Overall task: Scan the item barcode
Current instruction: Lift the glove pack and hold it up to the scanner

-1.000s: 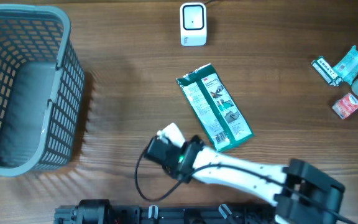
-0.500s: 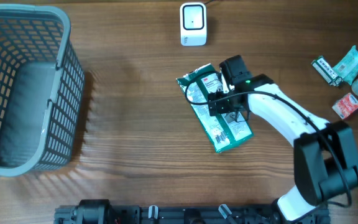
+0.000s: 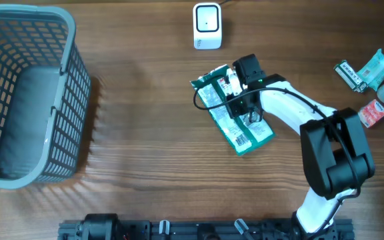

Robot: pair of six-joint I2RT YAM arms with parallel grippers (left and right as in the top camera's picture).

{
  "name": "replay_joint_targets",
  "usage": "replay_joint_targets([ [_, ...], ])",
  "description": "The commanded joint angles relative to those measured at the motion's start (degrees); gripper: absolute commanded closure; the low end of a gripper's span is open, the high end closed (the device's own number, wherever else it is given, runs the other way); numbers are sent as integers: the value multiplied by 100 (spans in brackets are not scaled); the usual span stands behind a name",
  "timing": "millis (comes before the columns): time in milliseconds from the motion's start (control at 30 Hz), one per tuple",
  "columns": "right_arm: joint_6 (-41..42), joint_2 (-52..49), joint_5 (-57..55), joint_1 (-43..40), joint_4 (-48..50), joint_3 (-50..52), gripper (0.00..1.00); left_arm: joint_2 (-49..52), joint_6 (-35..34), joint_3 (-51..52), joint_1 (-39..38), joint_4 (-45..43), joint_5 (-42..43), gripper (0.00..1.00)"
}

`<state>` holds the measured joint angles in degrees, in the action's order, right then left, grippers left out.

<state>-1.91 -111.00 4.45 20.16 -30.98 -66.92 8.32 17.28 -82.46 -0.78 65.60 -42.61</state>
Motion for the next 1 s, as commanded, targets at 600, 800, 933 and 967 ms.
replay_joint_targets([
  [600, 789, 28, 3871, -1283, -1027, -472, 96, -28, 48, 0, 26, -15, -13, 0],
  [800, 2830, 1445, 2385, -1679, -1130, -656, 96, -28, 48, 0, 26, -13, -13, 0],
  [933, 4079, 2623, 1300, -1681, -1602, -656, 96, -28, 48, 0, 26, -13, -13, 0],
  [967, 4409, 2857, 1193, -1681, -1738, -656, 96, -28, 48, 0, 26, -15, -13, 0],
])
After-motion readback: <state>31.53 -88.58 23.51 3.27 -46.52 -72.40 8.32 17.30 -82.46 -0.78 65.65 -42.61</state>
